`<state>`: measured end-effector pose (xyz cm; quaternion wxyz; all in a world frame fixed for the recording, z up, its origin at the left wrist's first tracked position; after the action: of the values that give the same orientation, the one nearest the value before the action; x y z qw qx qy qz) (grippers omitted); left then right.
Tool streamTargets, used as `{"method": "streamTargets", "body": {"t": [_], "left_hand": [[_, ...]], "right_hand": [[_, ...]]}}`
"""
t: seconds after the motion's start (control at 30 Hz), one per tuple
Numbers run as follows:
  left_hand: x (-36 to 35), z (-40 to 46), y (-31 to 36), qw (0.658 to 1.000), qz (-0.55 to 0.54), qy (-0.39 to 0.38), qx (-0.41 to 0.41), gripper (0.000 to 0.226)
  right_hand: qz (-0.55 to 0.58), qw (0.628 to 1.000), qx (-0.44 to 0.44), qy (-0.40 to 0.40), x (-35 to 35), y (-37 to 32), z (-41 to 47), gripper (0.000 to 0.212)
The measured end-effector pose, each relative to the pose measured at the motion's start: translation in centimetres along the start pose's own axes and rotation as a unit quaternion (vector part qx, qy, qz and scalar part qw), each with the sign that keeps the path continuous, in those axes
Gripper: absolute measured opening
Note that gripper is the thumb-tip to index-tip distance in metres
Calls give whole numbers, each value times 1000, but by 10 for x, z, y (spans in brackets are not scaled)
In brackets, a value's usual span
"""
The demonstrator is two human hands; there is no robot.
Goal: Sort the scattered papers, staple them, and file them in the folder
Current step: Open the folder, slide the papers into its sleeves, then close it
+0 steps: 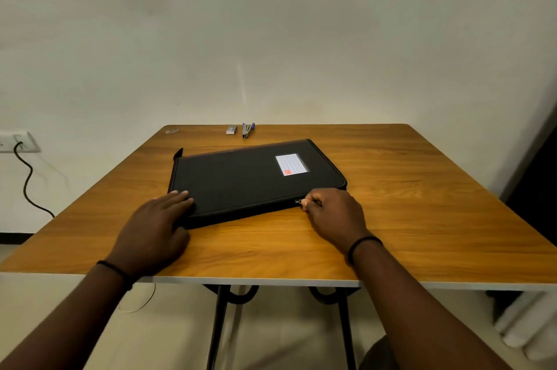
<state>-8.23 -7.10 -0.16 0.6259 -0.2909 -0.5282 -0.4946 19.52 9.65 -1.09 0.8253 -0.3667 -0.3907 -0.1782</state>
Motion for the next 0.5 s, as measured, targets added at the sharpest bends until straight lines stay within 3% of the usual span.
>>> {"method": "streamTargets", "body": {"t": [0.1, 0.23, 0.5], "left_hand": [[-3, 4, 63, 997, -52, -13, -53, 58], [-34, 35, 120, 997, 25, -54, -57, 67], [-51, 45, 107, 995, 49, -68, -59, 66]], "right_hand": [[22, 999, 24, -13, -1, -6, -3, 17], [44, 998, 41, -31, -2, -13, -9, 16], [-29, 999, 13, 24, 9, 1, -12, 21]]}}
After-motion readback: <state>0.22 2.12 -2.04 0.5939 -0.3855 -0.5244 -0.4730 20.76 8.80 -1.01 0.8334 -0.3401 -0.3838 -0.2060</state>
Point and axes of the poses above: each hand's wrist, its own z-axis towards the middle knuckle, its own x-axis out of the back of the hand, y = z × x, the point moved 7 cm from there along z, towards the middle knuckle, and after that the axes turned 10 degrees about x, right-handed, at the moved point
